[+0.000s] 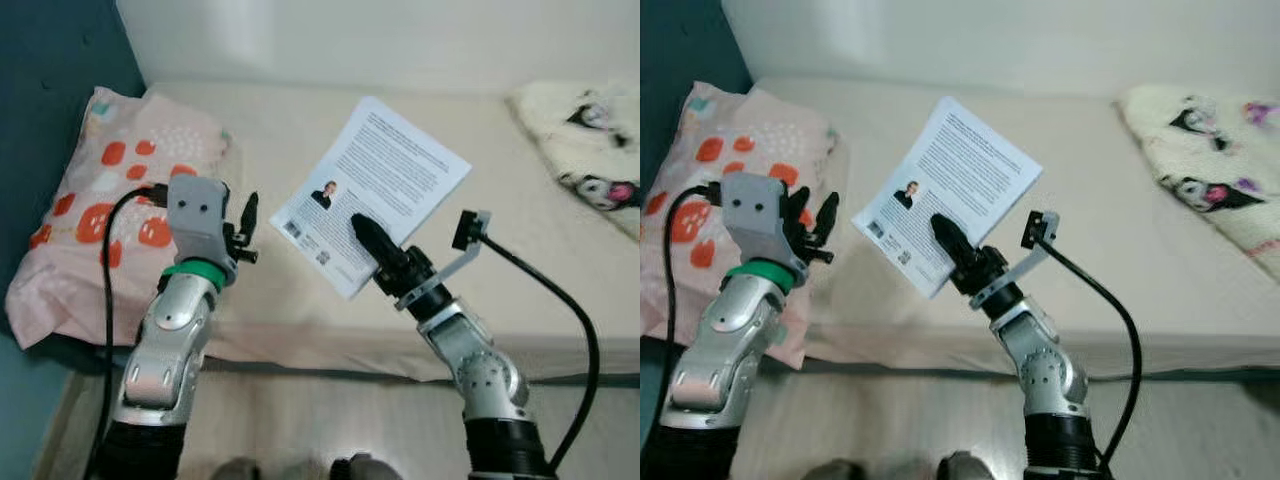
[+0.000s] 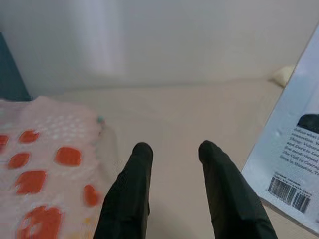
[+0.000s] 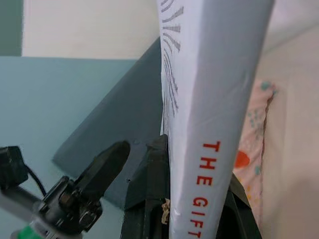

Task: Clean up the room

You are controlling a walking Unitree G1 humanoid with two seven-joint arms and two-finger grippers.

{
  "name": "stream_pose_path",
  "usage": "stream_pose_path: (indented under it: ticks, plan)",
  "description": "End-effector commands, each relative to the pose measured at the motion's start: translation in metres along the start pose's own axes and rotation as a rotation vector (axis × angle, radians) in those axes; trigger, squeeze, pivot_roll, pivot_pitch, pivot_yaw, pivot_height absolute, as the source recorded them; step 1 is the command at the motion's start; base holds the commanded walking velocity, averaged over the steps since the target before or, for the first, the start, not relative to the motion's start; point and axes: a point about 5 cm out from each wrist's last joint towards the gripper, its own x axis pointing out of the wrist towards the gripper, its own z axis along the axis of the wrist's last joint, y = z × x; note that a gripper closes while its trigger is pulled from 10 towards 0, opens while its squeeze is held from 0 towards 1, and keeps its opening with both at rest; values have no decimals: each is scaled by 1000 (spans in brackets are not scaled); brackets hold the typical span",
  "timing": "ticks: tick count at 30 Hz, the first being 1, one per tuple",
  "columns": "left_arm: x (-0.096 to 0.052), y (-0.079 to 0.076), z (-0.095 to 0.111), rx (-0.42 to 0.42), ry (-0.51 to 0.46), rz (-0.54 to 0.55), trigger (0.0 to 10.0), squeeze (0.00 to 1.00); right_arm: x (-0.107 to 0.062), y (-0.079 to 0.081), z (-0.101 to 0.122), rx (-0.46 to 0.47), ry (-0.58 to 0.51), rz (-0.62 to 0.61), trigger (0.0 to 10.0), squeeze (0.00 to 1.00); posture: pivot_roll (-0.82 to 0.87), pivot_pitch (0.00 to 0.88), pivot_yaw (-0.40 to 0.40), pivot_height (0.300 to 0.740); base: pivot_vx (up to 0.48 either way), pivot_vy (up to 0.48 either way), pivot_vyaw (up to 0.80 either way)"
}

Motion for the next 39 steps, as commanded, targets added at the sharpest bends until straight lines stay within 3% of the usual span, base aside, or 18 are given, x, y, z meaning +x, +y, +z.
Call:
stream_pose_path:
  ticks: [1, 13, 28, 39]
  plan:
    - [-1, 1, -4, -2, 19, 8, 10000, 0, 2, 5, -1, 6, -2, 30, 10000, 0, -24, 71, 24, 740, 0, 431, 0]
    - [-2, -1, -3, 12, 11, -1, 10000, 0, 2, 5, -1, 9, -3, 31, 10000, 0, -21, 73, 25, 740, 0, 101, 0]
    - [-2, -2, -4, 29, 9, -2, 10000, 0, 2, 5, -1, 7, -2, 31, 10000, 0, -24, 74, 22, 740, 0, -411, 0]
    - [-2, -1, -6, 28, 23, 7, 10000, 0, 2, 5, -2, 3, 1, 27, 10000, 0, -24, 75, 22, 740, 0, 0, 0]
